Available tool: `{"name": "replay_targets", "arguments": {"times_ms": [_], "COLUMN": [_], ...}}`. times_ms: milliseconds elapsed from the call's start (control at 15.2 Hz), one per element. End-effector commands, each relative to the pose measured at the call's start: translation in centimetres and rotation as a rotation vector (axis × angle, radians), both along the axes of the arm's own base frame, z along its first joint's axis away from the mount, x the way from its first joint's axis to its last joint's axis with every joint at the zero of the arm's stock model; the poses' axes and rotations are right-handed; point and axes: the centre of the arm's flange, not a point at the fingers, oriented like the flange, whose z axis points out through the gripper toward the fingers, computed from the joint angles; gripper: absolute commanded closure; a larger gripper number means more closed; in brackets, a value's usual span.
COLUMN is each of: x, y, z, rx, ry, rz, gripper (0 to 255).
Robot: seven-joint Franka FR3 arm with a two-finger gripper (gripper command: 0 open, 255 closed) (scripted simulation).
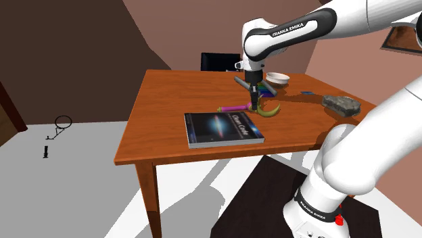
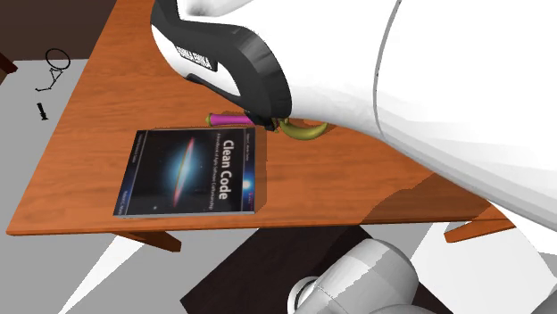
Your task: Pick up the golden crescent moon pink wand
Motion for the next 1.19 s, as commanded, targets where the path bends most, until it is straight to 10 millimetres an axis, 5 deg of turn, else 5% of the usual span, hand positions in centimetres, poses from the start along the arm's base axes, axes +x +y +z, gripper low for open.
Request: {"name": "replay_targets", "arguments": {"times_ms": [0,1122], "x": [0.0,0.0], "y": [-0.1,-0.1], "z": [0.0,8.0], "rx": [0.001,0.001], "ry": [0.001,0.001], "rz": [0.001,0.001], "gripper": [255,255]}}
